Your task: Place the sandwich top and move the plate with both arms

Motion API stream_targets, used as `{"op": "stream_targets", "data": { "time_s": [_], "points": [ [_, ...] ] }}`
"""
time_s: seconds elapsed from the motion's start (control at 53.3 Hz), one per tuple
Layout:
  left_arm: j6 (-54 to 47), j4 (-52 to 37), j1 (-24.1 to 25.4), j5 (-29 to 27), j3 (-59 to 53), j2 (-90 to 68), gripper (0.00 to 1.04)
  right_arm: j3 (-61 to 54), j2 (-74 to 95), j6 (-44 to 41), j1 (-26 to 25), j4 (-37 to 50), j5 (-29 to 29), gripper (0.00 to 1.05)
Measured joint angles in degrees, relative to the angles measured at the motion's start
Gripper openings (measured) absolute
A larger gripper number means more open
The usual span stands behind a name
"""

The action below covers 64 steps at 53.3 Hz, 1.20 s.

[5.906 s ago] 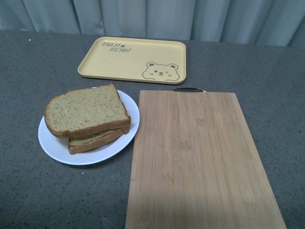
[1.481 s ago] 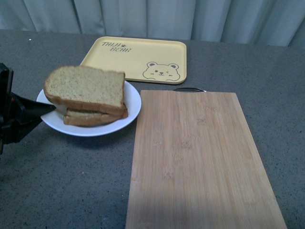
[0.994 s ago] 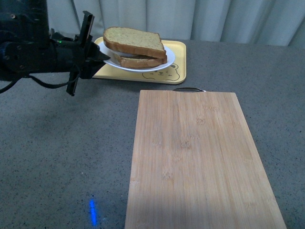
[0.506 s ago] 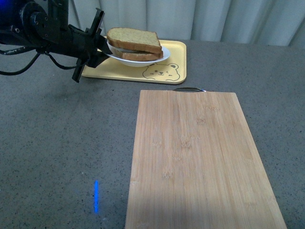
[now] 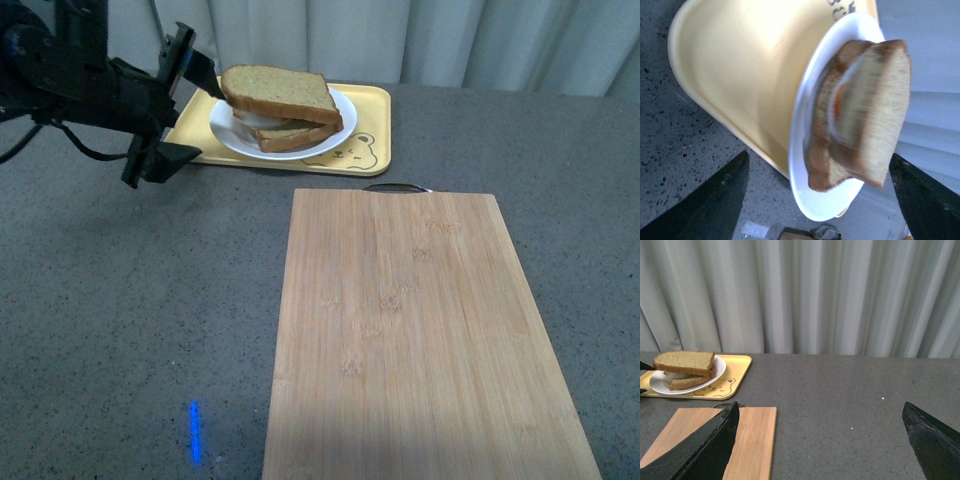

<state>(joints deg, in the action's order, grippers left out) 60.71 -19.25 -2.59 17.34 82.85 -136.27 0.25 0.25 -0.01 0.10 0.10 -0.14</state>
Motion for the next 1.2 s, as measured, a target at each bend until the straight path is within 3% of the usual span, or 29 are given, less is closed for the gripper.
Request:
{"op": "stream_targets", "data": {
  "time_s": [0.112,0.206,0.319,0.394,0.45,0.562,0.675,1.031,1.2],
  "points": [
    [-1.4,-0.07,0.74,-2.75,-5.88,5.42,1.0,0.0,0.0,0.0,0.0,0.0,0.0,0.95],
    [-4.76,-1.05,1.11,-6.29,-11.19,9.25,0.97,0.0,0.0,0.0,0.0,0.0,0.0,0.95],
    [-24.76,-29.11,1.03,-17.44,-22.73,9.92,0.79,0.0,0.02,0.0,0.0,0.0,0.0,0.95],
    [-44.17,-48.78,1.99,-17.29,-34.71,13.44,0.62,0.0,0.02,0.0,0.0,0.0,0.0,0.95],
    [-51.08,-54.47,2.25,-17.31,-39.93,17.84,0.51,0.0,0.02,0.0,0.0,0.0,0.0,0.95],
    [-56.5,-57.27,2.56,-17.44,-47.1,25.64,0.33,0.0,0.02,0.0,0.0,0.0,0.0,0.95],
    [-59.08,-57.64,2.51,-17.31,-57.77,33.09,0.04,0.0,0.02,0.0,0.0,0.0,0.0,0.95],
    [-59.89,-53.0,2.54,-17.35,-72.28,52.52,0.04,0.0,0.02,0.0,0.0,0.0,0.0,0.95],
    [-59.98,-46.62,2.54,-17.35,-75.54,61.48,0.04,0.0,0.02,0.0,0.0,0.0,0.0,0.95]
  ]
}}
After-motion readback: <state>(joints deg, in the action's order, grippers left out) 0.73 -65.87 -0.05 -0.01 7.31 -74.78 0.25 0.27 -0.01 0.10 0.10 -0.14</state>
